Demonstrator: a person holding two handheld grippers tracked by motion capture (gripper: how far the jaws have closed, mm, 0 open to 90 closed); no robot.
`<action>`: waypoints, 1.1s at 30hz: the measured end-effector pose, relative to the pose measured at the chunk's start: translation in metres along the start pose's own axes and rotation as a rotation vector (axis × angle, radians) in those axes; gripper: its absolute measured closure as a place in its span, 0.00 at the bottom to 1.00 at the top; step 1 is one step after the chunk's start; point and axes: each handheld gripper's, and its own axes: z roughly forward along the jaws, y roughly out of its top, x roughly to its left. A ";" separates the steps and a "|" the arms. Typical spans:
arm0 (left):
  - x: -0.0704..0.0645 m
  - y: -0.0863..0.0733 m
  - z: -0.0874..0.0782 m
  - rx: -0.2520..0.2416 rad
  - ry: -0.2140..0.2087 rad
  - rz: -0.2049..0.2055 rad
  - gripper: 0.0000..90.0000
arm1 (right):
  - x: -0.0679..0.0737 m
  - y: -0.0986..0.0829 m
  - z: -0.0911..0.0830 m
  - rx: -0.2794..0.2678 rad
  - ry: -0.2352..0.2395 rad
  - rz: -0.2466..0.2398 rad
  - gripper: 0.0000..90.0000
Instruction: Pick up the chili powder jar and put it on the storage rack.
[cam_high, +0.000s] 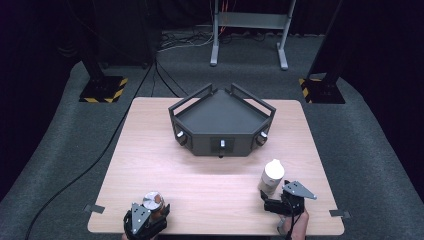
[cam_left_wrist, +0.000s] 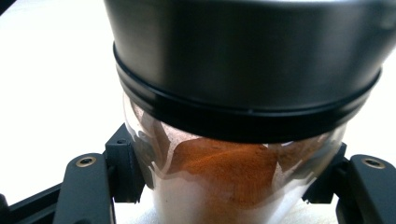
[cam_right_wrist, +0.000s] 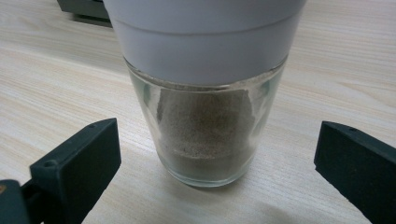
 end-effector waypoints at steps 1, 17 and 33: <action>0.000 0.001 -0.001 -0.004 -0.002 0.001 0.36 | 0.000 0.000 0.000 0.000 -0.001 0.000 0.00; 0.000 0.023 0.005 0.010 -0.034 0.036 0.36 | 0.001 -0.001 -0.001 -0.004 -0.002 -0.001 0.00; -0.001 0.037 0.015 0.002 -0.064 0.033 0.36 | 0.001 -0.001 -0.001 -0.005 -0.002 -0.009 0.00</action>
